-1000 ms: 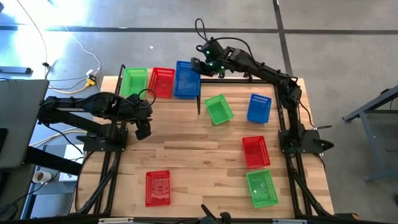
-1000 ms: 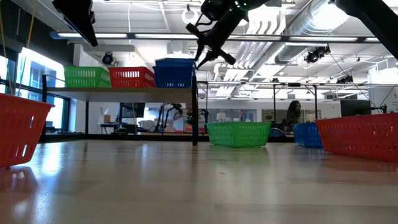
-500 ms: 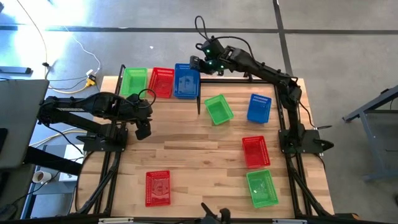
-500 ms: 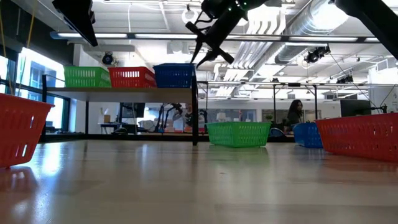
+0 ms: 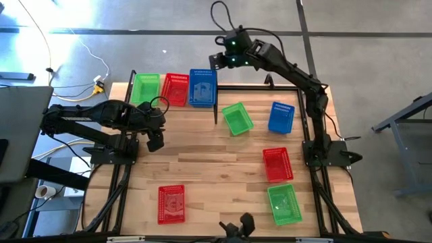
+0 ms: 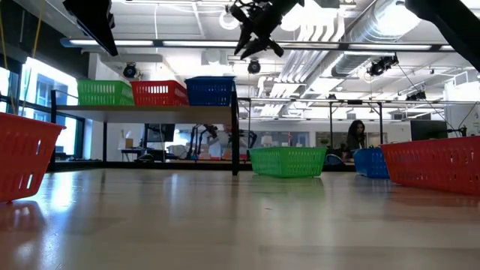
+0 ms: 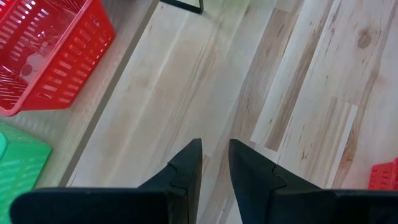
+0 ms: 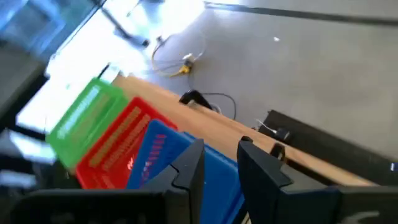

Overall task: Stack baskets on shelf by color
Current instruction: Stack the bottom blue basket on top of the blue basket on the shelf

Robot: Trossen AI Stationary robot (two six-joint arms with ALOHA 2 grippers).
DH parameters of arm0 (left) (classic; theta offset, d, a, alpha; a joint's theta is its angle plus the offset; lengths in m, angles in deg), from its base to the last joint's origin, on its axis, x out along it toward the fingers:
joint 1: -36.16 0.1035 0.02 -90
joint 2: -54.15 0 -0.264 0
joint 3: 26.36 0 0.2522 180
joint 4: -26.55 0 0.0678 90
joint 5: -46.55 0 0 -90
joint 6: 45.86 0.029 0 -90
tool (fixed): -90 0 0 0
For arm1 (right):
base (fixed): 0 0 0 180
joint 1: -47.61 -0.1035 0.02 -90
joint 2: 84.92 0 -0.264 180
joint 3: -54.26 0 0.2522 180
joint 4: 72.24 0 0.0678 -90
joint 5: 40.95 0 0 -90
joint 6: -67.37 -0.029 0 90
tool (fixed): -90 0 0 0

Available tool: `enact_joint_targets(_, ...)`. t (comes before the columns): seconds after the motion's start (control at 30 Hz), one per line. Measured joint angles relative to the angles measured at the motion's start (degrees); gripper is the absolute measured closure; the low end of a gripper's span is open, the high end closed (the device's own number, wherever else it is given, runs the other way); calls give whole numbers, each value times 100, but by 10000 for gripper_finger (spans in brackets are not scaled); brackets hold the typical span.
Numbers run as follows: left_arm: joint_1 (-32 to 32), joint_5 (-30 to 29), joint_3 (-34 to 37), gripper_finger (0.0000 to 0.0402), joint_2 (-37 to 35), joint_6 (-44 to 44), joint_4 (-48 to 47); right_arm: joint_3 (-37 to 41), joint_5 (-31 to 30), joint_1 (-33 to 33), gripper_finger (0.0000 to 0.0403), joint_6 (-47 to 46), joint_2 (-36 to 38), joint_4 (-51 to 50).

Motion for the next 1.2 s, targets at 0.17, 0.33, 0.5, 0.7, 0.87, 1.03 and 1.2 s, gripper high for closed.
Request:
enact_joint_targets(0.17, 0, 2, 0, 330, 1, 0, 0, 30, 167, 29, 320, 1383, -1, 294)
enact_joint_targets(0.33, 0, 4, 0, 330, 0, -53, 0, 37, 124, 61, 320, 2900, -6, 312)
enact_joint_targets(0.5, 0, 4, 0, 330, 0, -102, 0, 37, 310, 101, 319, 3311, -83, 196)
enact_joint_targets(0.7, 7, 4, 0, 330, 2, -203, 2, 39, 602, 97, 289, 3613, -250, 182)
enact_joint_targets(0.87, 7, -3, 0, 330, 2, -216, 2, 39, 725, -23, 265, 4484, -280, 173)
enact_joint_targets(1.03, 7, -12, 0, 330, 2, -352, 2, 39, 669, -65, 263, 4801, -281, 146)
enact_joint_targets(1.2, 7, -12, 0, 330, 2, -415, 4, 39, 679, -11, 263, 4900, -329, 81)
